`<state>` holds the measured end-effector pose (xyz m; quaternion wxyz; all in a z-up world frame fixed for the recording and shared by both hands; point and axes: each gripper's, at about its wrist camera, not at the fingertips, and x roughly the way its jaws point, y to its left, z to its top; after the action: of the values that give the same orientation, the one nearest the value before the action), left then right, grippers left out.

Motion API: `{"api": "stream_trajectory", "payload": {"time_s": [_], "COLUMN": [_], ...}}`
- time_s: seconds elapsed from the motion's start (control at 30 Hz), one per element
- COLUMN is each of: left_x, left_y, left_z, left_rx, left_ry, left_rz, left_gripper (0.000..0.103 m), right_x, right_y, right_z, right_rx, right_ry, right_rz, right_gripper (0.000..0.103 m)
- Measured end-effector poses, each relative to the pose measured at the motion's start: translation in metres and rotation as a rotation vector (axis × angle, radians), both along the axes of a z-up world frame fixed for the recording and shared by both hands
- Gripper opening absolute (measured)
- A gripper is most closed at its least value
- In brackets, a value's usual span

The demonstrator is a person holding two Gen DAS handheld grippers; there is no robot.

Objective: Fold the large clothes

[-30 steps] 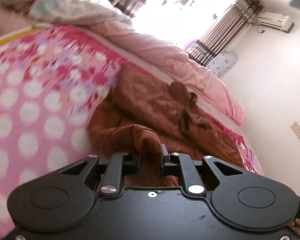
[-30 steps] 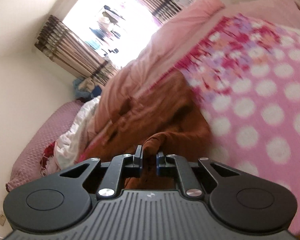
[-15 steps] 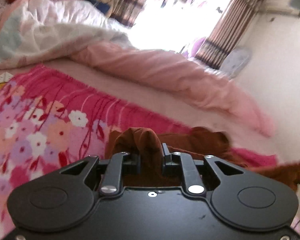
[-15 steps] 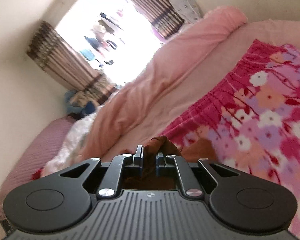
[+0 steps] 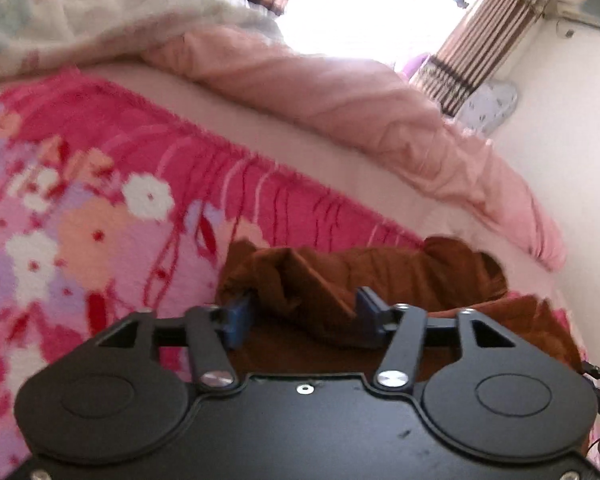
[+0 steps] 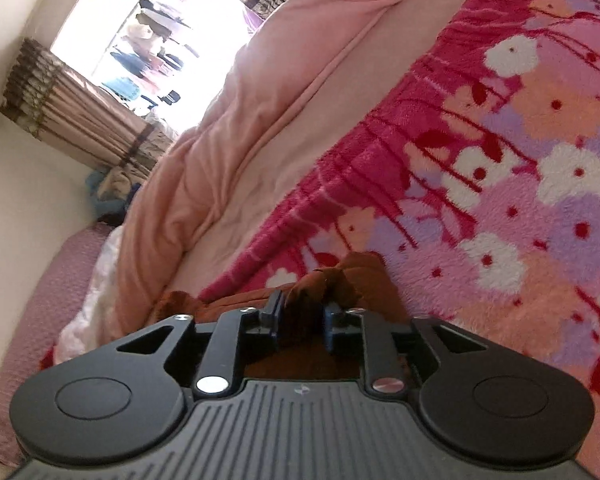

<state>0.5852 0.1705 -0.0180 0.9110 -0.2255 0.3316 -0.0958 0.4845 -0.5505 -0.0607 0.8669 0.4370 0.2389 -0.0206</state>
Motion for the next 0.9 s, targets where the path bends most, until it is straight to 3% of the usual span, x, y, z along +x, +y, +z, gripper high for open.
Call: {"api": "stream_trajectory", "payload": {"time_s": [0.03,0.07,0.13,0.27,0.47,0.6,0.63,0.67,0.7,0.77,0.8,0.9], "left_x": [-0.009,-0.017,-0.035,-0.074,-0.128,-0.128,-0.126,-0.125,-0.124,-0.127,-0.13,-0.137], "left_y": [0.002,0.004,0.009,0.019,0.027,0.024,0.023,0.021,0.019,0.018,0.02,0.024], "left_z": [0.006,0.01,0.015,-0.001,-0.043,-0.05,-0.05,-0.048,-0.046,-0.036,-0.029,-0.012], "left_rx": [0.021,0.05,0.098,0.093,-0.019,-0.062,-0.069,-0.061,-0.046,-0.034,-0.036,-0.042], "left_ry": [-0.023,-0.043,-0.055,-0.01,0.052,0.061,0.066,0.071,0.066,0.043,0.028,0.006], "left_rz": [0.025,0.04,0.039,0.045,0.01,0.028,0.033,0.036,0.041,0.014,0.01,0.008], "left_gripper": [0.075,0.077,0.077,0.077,0.077,0.078,0.075,0.071,0.051,0.022,0.014,0.011], "right_x": [-0.007,-0.016,-0.035,-0.073,-0.136,-0.132,-0.129,-0.126,-0.125,-0.128,-0.13,-0.142], "right_y": [-0.001,-0.001,0.003,0.011,0.034,0.041,0.042,0.043,0.042,0.042,0.043,0.045], "right_z": [0.007,0.014,0.027,0.029,-0.002,-0.016,-0.019,-0.022,-0.024,-0.022,-0.019,0.001], "right_rx": [-0.006,-0.03,-0.117,-0.232,-0.23,-0.23,-0.225,-0.209,-0.2,-0.195,-0.194,-0.208], "right_ry": [-0.013,-0.025,-0.038,-0.036,-0.025,0.012,0.017,0.017,0.02,0.004,-0.01,-0.054], "right_rz": [-0.002,-0.023,-0.071,-0.012,0.059,0.058,0.056,0.055,0.044,0.025,0.022,0.014], "right_gripper": [0.044,0.061,0.076,0.076,0.075,0.075,0.07,0.056,0.051,0.027,0.024,0.019]}}
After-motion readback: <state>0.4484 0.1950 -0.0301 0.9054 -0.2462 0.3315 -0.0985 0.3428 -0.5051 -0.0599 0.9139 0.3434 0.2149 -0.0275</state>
